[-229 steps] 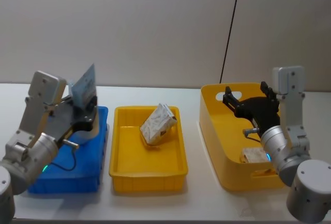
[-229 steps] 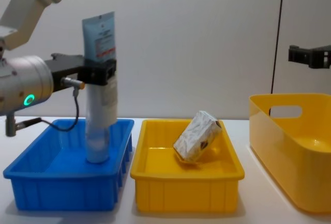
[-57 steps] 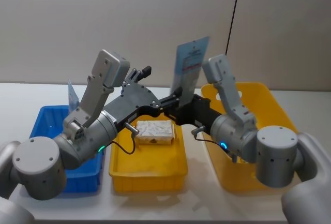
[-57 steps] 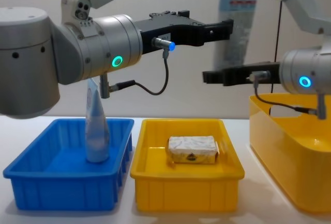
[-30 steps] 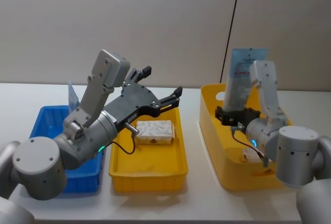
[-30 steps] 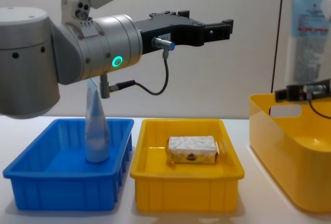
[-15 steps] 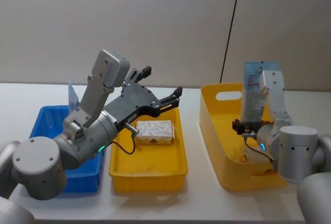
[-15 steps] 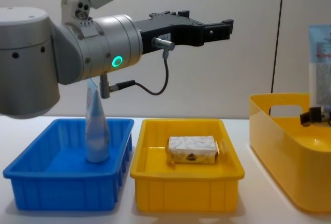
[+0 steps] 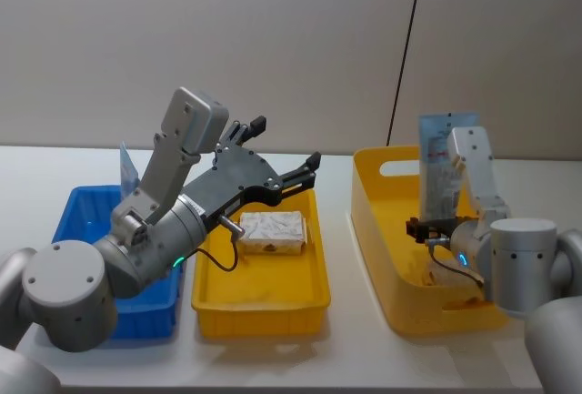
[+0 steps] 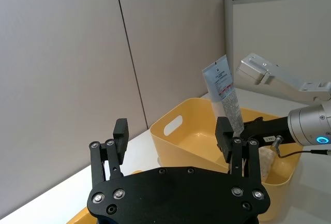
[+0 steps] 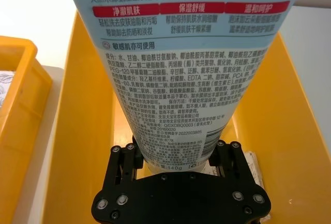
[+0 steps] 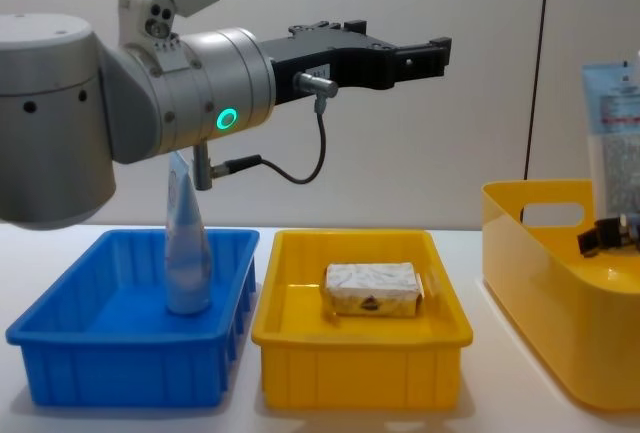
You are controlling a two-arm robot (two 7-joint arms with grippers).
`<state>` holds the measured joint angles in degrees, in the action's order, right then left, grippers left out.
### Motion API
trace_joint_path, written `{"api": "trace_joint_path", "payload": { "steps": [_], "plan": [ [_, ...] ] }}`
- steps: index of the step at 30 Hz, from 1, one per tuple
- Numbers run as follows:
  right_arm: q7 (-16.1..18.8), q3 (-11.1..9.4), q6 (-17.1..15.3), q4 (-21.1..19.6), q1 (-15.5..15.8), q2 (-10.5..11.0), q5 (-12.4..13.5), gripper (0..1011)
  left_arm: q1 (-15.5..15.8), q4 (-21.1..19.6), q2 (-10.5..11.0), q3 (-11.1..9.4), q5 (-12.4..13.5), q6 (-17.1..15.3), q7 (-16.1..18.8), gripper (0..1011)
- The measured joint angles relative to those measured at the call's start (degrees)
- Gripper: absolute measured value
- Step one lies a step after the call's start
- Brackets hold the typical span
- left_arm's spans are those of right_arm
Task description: Bimanual collaborative sorting of washing and personal care products
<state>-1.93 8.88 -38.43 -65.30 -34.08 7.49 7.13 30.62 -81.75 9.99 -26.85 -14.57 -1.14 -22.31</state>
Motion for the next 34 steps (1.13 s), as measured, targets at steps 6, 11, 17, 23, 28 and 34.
{"api": "trace_joint_path", "payload": {
  "steps": [6, 11, 17, 23, 28, 34],
  "plan": [
    [1.1, 0.4, -0.7, -1.2, 0.1, 0.4, -0.3, 795, 0.0, 0.0, 0.0, 0.0, 0.0, 0.0, 0.0, 1002],
    [1.7, 0.5, -1.1, -2.1, 0.3, 0.7, -0.5, 911, 0.0, 0.0, 0.0, 0.0, 0.0, 0.0, 0.0, 1001],
    [2.5, 0.5, -1.4, -3.2, 0.7, 0.9, -0.6, 1004, 0.0, 0.0, 0.0, 0.0, 0.0, 0.0, 0.0, 1001],
    [3.1, 0.2, -1.3, -4.5, 1.3, 1.1, -0.7, 1004, 0.0, 0.0, 0.0, 0.0, 0.0, 0.0, 0.0, 1001],
    [3.5, -0.3, -0.8, -6.1, 2.1, 1.3, -0.6, 1004, 0.0, 0.0, 0.0, 0.0, 0.0, 0.0, 0.0, 1001],
    [3.9, -0.8, -0.4, -7.4, 2.8, 1.4, -0.5, 1004, 0.0, 0.0, 0.0, 0.0, 0.0, 0.0, 0.0, 1001]
  ]
}}
